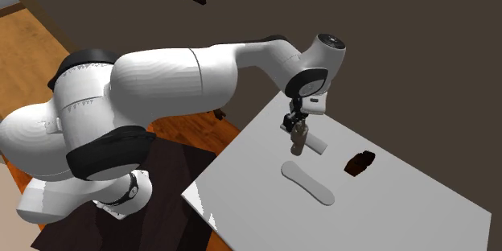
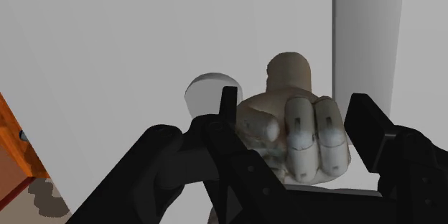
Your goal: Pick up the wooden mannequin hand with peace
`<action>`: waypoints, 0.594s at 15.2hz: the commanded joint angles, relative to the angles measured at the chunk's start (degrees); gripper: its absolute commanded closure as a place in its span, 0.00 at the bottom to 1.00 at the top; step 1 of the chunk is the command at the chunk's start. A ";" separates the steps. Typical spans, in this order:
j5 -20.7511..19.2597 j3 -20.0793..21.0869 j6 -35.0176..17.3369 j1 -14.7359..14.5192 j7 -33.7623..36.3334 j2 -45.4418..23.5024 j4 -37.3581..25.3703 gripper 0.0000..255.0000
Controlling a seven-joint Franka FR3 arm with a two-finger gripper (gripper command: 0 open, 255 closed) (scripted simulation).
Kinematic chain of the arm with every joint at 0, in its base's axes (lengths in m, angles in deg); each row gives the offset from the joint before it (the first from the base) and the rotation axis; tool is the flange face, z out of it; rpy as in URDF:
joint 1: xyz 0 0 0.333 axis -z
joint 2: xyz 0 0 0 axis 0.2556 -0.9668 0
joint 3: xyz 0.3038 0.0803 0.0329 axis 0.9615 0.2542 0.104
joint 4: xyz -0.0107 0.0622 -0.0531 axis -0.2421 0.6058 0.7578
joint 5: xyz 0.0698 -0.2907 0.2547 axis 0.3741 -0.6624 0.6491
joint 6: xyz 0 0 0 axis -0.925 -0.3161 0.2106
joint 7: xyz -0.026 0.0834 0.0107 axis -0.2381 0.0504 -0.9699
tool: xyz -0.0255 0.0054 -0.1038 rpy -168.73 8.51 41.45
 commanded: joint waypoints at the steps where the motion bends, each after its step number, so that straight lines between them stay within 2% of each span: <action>1: -0.01 -0.04 0.00 0.00 -0.01 -0.12 0.01 1.00; 5: 0.02 0.01 -0.05 0.00 0.07 0.00 0.19 1.00; 9: 0.63 0.34 2.49 -0.02 -0.44 0.92 -1.60 1.00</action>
